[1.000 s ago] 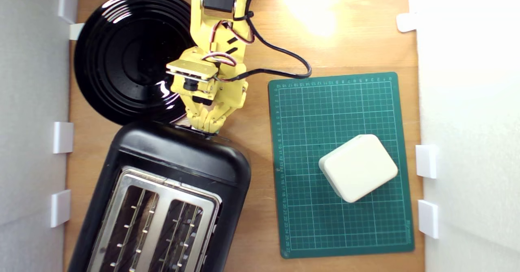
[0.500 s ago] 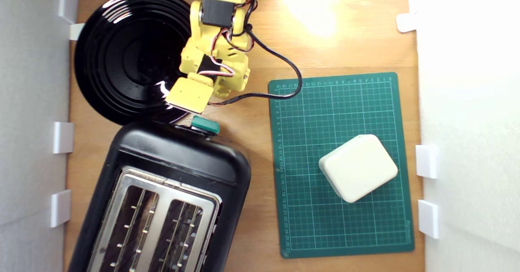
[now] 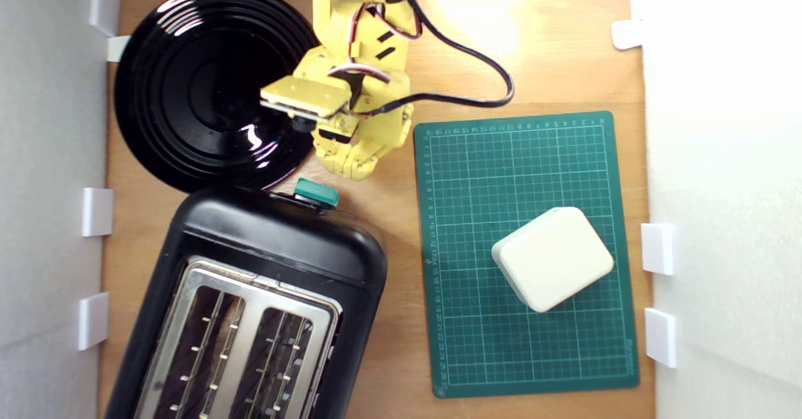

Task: Start toaster

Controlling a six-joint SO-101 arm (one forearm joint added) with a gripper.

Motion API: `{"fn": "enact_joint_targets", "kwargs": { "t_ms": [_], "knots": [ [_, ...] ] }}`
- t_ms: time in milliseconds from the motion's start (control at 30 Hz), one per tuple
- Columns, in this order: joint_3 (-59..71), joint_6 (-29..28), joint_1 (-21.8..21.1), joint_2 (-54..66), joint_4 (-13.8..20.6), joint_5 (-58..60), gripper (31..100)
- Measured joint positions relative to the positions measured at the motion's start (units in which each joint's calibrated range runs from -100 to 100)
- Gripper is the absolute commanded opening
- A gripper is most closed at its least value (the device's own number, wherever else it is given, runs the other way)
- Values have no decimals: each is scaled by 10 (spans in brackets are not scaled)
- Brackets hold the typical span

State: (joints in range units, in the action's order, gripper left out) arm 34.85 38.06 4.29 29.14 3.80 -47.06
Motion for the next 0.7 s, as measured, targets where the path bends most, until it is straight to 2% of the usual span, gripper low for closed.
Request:
{"fn": "enact_joint_targets", "kwargs": {
  "t_ms": [267, 467, 567, 700],
  "knots": [
    [2, -130, -53, 147, -1, 0, 313],
    [83, -228, -89, 275, -1, -1, 313],
    [153, -252, -115, 353, -1, -1, 313],
    [275, -256, -137, 469, 2, -1, 313]
  ]
}}
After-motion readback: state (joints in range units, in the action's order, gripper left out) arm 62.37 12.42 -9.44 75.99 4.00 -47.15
